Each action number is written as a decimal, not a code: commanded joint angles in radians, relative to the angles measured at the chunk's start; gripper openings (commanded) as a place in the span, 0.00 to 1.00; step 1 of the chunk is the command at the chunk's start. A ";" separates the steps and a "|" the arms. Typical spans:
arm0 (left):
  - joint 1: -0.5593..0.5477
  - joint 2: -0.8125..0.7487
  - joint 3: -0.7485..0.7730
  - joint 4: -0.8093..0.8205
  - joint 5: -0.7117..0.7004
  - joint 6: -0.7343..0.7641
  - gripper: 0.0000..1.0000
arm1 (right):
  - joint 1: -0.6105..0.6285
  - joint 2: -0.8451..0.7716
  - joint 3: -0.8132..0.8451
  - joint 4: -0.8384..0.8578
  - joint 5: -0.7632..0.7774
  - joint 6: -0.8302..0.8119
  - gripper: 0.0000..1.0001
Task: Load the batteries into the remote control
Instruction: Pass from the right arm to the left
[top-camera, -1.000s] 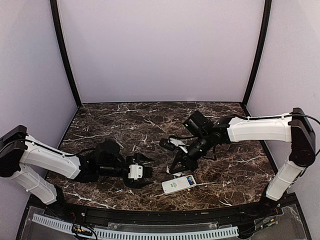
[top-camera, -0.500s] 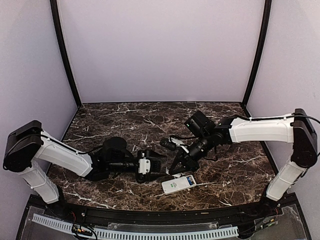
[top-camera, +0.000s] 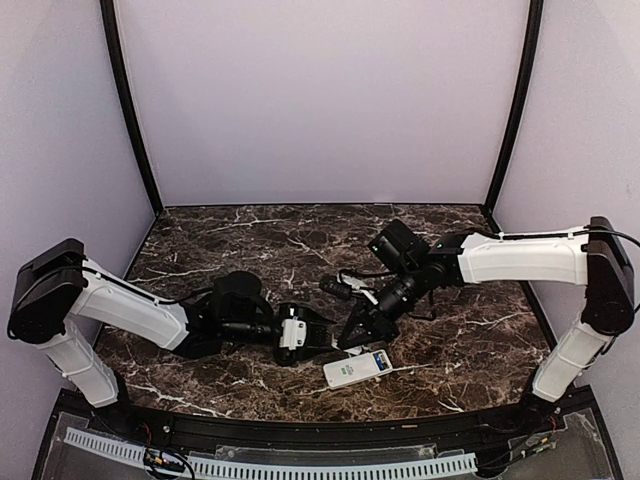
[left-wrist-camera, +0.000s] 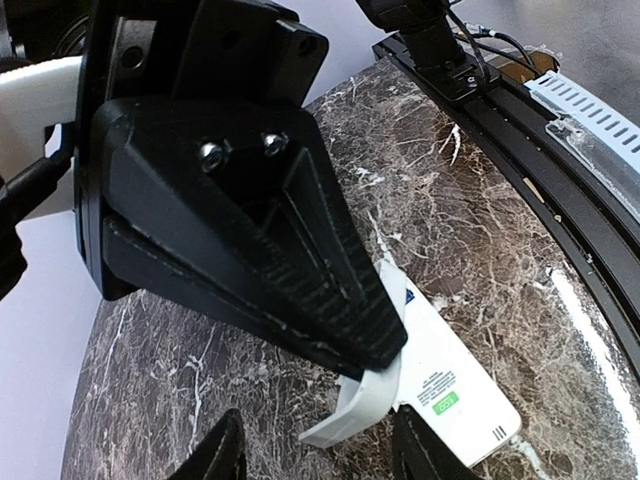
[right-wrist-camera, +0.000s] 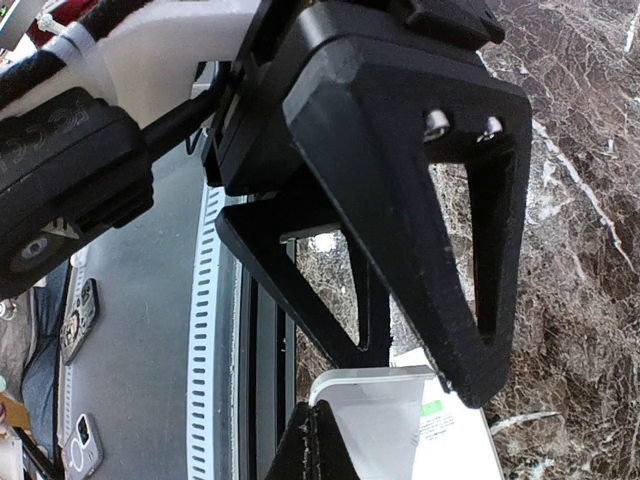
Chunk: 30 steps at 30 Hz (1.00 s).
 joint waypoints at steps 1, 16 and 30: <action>-0.006 0.007 0.030 -0.054 0.047 0.011 0.48 | -0.003 0.020 0.034 -0.011 -0.015 -0.017 0.00; -0.006 0.012 0.059 -0.087 0.047 -0.014 0.28 | -0.003 0.059 0.070 -0.036 -0.019 -0.018 0.00; -0.009 -0.044 0.065 -0.142 0.032 -0.115 0.00 | -0.003 0.007 0.080 -0.077 0.049 -0.032 0.02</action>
